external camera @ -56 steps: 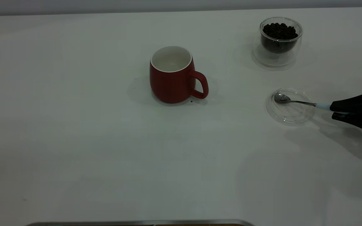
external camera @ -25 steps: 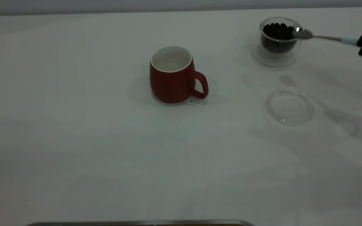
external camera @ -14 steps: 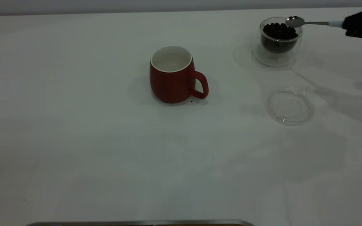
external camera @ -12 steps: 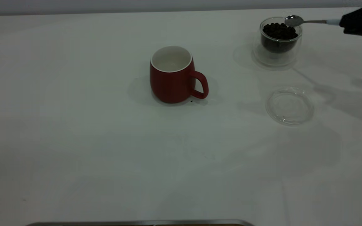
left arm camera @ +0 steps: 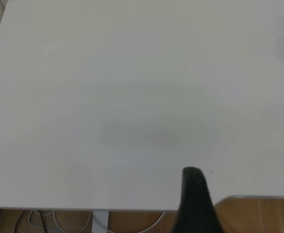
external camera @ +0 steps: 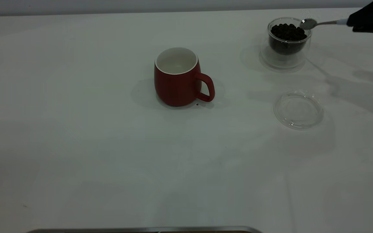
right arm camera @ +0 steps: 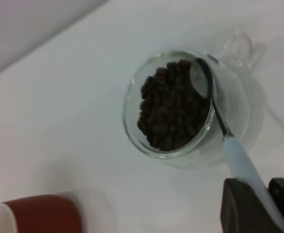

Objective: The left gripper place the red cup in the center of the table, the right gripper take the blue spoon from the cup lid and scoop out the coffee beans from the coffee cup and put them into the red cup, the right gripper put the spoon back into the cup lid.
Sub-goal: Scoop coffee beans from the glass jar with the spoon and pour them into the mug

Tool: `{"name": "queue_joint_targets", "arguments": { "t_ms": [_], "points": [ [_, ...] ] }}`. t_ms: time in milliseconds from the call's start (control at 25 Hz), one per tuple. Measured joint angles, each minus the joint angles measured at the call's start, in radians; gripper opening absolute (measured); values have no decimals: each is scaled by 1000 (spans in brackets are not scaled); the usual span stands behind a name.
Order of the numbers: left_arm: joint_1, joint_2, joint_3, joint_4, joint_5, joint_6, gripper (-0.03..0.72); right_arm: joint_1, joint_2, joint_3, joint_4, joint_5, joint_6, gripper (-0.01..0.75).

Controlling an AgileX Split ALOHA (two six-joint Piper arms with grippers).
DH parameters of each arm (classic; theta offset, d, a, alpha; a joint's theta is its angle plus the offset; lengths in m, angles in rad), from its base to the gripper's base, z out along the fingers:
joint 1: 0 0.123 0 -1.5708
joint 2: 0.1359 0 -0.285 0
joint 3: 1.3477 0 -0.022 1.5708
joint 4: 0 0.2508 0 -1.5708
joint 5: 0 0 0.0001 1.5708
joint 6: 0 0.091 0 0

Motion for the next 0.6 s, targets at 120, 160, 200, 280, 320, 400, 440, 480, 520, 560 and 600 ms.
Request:
{"name": "queue_joint_targets", "arguments": {
  "t_ms": [120,160,200,280,320,400,440,480,520,560,600],
  "points": [
    [0,0,0,0,0,0,587,32,19,-25,0,-37,0,113],
    [0,0,0,0,0,0,587,36,22,-32,0,-44,0,113],
    [0,0,0,0,0,0,587,41,28,-42,0,-52,1,113],
    [0,0,0,0,0,0,587,44,35,-52,0,-58,5,113],
    [0,0,0,0,0,0,587,44,41,-56,0,-58,11,113],
    [0,0,0,0,0,0,587,44,53,-57,1,-46,25,113],
    [0,0,0,0,0,0,587,44,62,-57,2,-36,33,113],
    [0,0,0,0,0,0,587,44,72,-57,2,-23,45,113],
    [0,0,0,0,0,0,587,44,81,-57,2,-11,53,113],
    [0,0,0,0,0,0,587,44,90,-57,3,0,64,113],
    [0,0,0,0,0,0,587,44,98,-57,3,13,72,113]
  ]
}}
